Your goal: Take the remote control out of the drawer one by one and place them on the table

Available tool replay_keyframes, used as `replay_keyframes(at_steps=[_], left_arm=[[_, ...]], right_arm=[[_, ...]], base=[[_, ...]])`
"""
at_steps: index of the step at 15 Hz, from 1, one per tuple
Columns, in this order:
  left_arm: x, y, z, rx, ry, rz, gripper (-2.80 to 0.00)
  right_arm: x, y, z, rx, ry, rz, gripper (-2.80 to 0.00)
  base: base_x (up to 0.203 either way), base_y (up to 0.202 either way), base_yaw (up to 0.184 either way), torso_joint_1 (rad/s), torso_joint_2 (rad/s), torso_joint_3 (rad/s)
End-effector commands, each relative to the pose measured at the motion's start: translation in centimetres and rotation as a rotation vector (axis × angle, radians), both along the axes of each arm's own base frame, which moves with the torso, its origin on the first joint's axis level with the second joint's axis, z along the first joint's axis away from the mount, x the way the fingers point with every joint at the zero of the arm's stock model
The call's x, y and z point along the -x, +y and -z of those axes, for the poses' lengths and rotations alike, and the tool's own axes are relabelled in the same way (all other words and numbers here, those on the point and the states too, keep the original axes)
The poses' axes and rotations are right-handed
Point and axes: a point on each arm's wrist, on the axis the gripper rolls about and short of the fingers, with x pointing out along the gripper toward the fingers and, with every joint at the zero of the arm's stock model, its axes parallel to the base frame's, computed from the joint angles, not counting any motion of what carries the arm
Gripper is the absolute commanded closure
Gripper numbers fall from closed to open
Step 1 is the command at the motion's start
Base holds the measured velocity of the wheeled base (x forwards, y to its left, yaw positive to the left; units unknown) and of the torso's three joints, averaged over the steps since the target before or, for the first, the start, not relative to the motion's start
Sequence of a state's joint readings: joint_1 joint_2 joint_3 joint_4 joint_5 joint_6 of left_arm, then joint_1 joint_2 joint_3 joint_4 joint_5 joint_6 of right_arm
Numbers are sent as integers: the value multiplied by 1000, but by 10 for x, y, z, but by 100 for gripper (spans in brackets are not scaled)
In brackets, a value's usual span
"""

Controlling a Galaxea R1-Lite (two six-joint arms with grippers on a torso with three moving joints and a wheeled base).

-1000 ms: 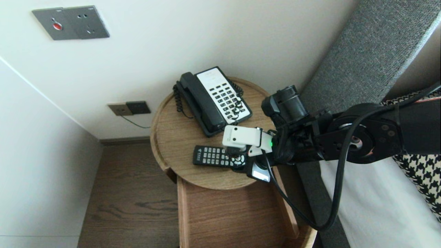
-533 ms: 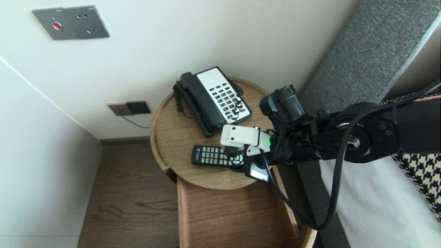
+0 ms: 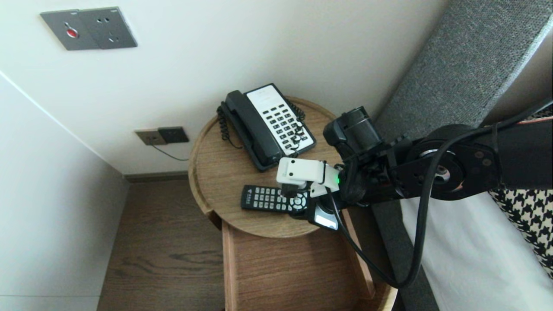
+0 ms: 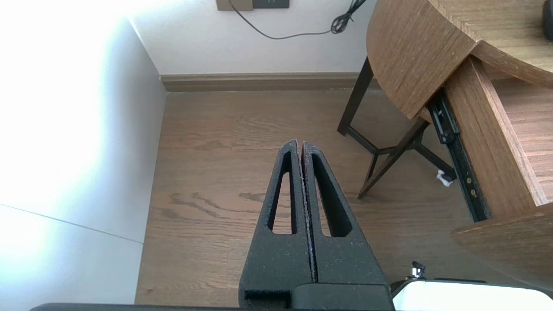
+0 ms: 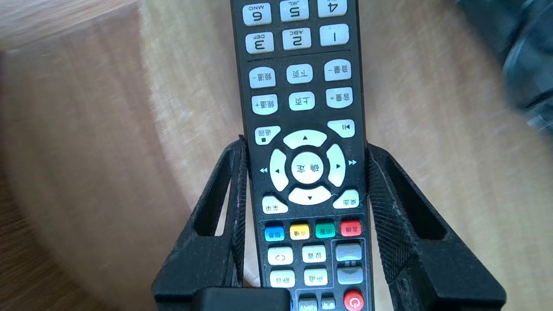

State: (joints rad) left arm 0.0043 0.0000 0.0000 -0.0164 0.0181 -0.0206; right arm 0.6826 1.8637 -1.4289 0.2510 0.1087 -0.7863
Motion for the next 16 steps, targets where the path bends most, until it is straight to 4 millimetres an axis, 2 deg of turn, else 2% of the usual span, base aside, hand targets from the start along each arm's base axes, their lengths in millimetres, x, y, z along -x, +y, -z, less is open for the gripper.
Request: replay_keyframes(at_steps=[1,13,14,16], left_arm=[[0,0,0,1,-1,-1,0],[0,0,0,1,-2,-1,0],[0,0,0,1,-1,-1,0],[0,0,0,1,-2,-1,0]], right_arm=[[0,0,-3,-1,8,2,0],[-9,8,-1,-7,2,3,0],[-10,8,-2,-9,-1,3,-280],[-9,7,-3,-9,-1,3,-280]], base=[[0,0,0,0,0,0],[0,0,0,0,0,0],[0,0,0,0,0,0],[0,0,0,0,0,0]])
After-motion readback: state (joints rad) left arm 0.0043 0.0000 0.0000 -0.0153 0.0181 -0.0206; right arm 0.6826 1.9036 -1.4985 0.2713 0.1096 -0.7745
